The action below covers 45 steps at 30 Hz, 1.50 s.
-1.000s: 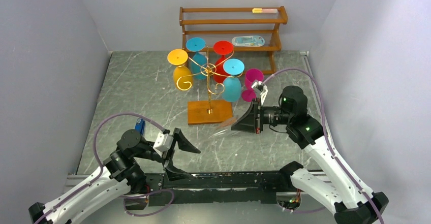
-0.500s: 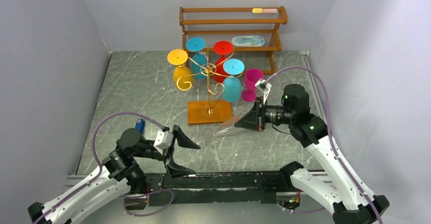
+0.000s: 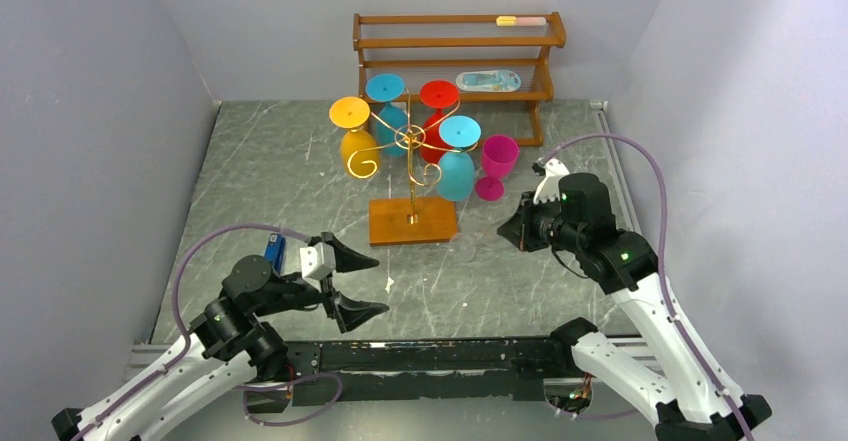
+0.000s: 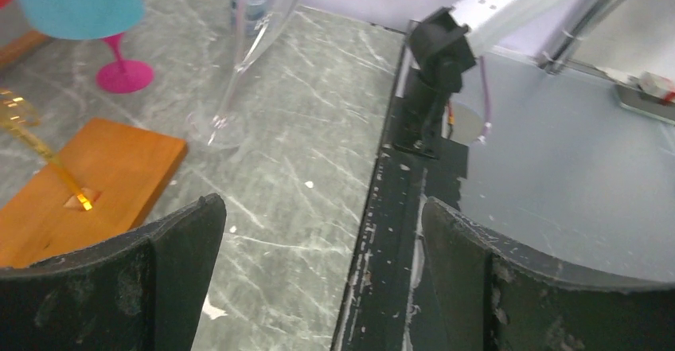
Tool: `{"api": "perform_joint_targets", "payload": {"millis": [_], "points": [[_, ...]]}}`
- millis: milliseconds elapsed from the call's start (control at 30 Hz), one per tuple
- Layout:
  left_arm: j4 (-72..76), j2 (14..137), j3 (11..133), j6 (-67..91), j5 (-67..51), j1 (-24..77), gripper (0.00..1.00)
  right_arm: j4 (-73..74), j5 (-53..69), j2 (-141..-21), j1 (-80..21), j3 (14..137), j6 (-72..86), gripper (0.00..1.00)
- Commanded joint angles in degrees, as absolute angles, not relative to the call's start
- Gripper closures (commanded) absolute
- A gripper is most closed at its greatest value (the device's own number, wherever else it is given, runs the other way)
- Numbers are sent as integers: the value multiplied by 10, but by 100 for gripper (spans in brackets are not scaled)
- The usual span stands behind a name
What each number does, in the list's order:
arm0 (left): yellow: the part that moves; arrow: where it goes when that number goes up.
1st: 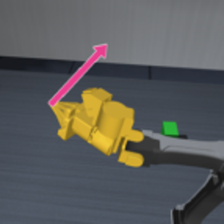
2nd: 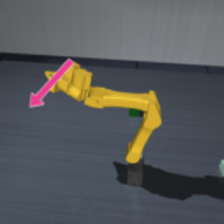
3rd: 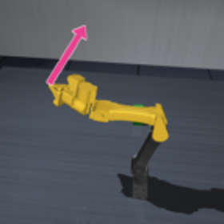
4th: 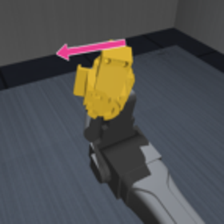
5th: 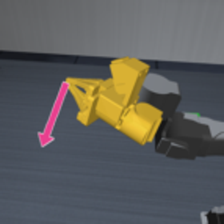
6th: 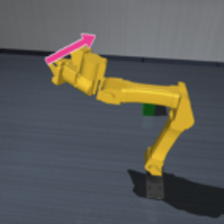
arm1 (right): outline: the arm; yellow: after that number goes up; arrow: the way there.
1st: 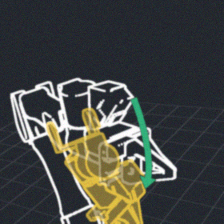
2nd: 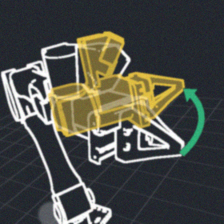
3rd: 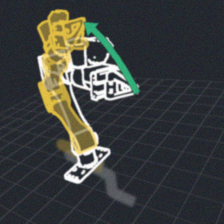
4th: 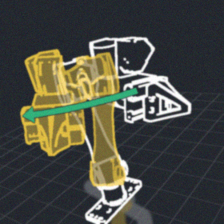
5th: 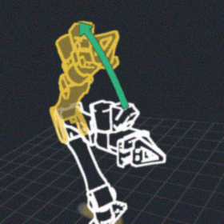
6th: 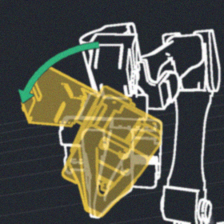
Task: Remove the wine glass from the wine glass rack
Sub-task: Place the wine glass at the center of the board.
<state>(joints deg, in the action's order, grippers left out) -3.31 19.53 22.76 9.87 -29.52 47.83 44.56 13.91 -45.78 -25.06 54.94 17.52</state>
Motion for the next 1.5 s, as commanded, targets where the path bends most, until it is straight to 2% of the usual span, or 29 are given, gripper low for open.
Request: {"api": "perform_joint_targets", "payload": {"millis": [0, 367, 767, 967, 1100, 1467], "points": [[-67, 178, 247, 98, -190, 476, 3, 455, 5, -433, -248, 566, 184, 100], [-104, 152, 255, 138, -36, 476, 3, 460, -110, -464, -248, 590, 203, 100], [-138, 147, 267, 157, 41, 476, 3, 445, -204, -519, -247, 591, 216, 100], [-148, 146, 272, 162, 57, 476, 3, 388, -205, -559, -234, 594, 210, 100], [-150, 145, 272, 163, 58, 476, 3, 377, -220, -625, -211, 644, 193, 100], [-145, 169, 273, 154, 21, 476, 3, 328, -161, -756, -136, 726, 177, 100]]}}
